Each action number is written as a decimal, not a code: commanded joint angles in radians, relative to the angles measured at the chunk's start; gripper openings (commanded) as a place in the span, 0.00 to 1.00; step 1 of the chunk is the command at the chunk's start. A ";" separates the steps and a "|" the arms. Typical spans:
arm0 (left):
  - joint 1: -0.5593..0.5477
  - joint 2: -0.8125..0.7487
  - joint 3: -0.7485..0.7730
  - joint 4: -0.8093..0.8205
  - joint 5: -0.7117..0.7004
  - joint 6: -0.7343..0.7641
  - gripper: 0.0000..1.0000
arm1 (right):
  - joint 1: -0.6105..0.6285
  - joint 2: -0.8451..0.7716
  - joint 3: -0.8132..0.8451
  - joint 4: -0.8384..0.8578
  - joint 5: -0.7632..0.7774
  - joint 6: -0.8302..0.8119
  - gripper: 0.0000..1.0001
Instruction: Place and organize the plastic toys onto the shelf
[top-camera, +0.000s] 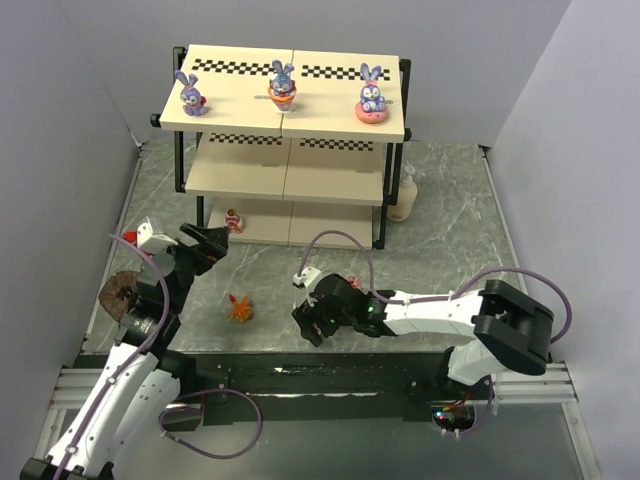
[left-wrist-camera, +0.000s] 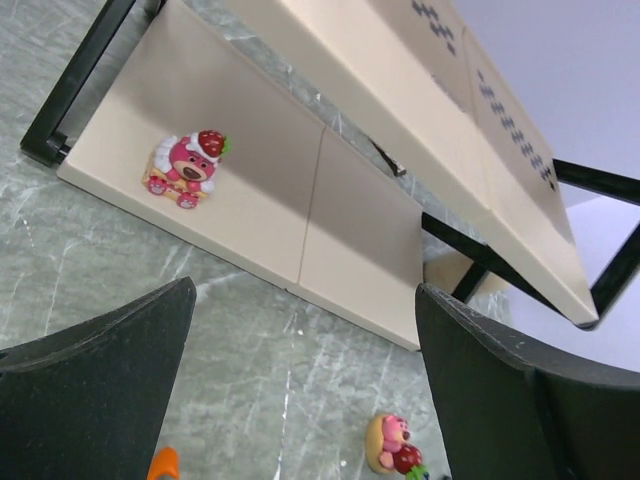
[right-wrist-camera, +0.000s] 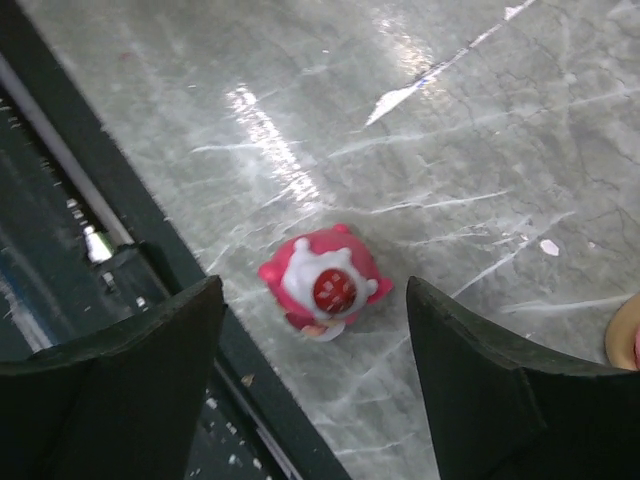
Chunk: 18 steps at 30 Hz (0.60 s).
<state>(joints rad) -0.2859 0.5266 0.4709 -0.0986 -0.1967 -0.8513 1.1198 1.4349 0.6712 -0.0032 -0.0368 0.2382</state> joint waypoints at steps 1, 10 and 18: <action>-0.002 -0.027 0.110 -0.114 0.039 0.031 0.96 | 0.008 0.044 0.064 0.037 0.116 0.045 0.76; -0.002 -0.042 0.244 -0.213 0.066 0.087 0.96 | 0.009 0.064 0.059 0.062 0.158 0.075 0.54; -0.002 -0.069 0.337 -0.312 0.025 0.145 0.96 | 0.009 0.102 0.100 0.029 0.196 0.104 0.17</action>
<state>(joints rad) -0.2859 0.4854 0.7403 -0.3511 -0.1547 -0.7616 1.1236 1.5120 0.7177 0.0296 0.0971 0.3176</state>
